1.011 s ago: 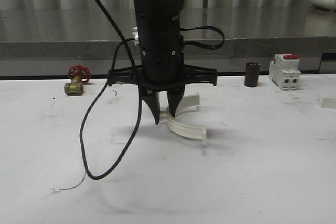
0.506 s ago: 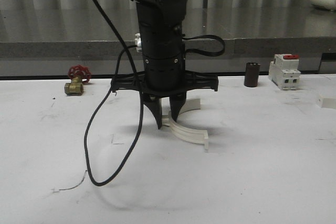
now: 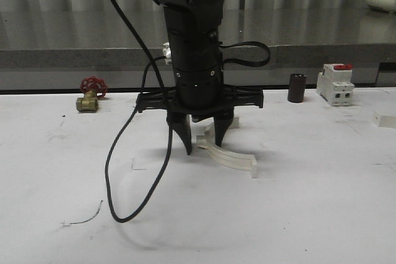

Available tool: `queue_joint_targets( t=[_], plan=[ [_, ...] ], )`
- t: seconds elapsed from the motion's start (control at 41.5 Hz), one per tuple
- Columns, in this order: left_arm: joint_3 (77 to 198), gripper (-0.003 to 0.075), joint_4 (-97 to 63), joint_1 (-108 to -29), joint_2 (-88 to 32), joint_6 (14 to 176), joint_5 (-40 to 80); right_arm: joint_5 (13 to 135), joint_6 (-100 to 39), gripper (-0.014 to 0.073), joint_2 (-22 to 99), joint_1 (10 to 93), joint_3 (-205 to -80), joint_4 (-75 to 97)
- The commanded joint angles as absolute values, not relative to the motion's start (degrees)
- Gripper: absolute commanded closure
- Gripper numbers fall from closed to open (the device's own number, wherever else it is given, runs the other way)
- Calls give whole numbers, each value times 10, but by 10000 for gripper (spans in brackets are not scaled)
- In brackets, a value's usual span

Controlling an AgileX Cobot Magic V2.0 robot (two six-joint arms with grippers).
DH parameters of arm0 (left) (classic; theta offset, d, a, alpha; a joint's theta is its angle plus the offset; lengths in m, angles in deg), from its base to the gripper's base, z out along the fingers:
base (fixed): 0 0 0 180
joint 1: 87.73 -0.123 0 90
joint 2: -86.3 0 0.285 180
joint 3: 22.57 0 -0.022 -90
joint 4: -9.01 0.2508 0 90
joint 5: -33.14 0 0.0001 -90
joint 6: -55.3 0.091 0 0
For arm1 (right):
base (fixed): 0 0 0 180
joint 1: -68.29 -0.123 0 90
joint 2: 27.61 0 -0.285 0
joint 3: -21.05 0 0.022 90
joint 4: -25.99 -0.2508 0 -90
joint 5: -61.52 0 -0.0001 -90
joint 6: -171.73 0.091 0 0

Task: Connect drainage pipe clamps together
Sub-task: 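Lower the clamp half, open the left gripper and withdraw, then move the right gripper to the other white clamp half's end tab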

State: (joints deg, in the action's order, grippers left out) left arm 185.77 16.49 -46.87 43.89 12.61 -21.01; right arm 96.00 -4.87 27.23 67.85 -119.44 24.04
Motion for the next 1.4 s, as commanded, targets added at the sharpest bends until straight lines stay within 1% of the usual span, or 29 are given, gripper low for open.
queue_joint_targets(
  t=[0.0, 0.265, 0.409, 0.506, 0.65, 0.915, 1.18, 1.373],
  plan=[
    [1873, 381, 189, -463, 373, 158, -208, 925, -51, 85, 271, 681, -1212, 248],
    [1869, 386, 211, -463, 237, 378, -228, 925, -51, 85, 271, 681, -1212, 248],
    [1832, 386, 206, -466, 138, 471, -217, 925, -51, 85, 271, 681, -1212, 248],
    [1791, 386, 176, -479, 65, 524, -199, 925, -51, 85, 271, 681, -1212, 248],
    [1704, 386, 157, -507, -52, 541, -148, 925, -51, 85, 271, 681, -1212, 248],
    [1480, 386, 154, -541, -278, 544, -80, 925, -51, 85, 271, 681, -1212, 248],
    [1298, 386, 120, -541, -491, 544, -69, 925, -51, 85, 271, 681, -1212, 248],
    [1221, 386, 118, -541, -612, 544, -69, 925, -51, 85, 271, 681, -1212, 248]
  ],
)
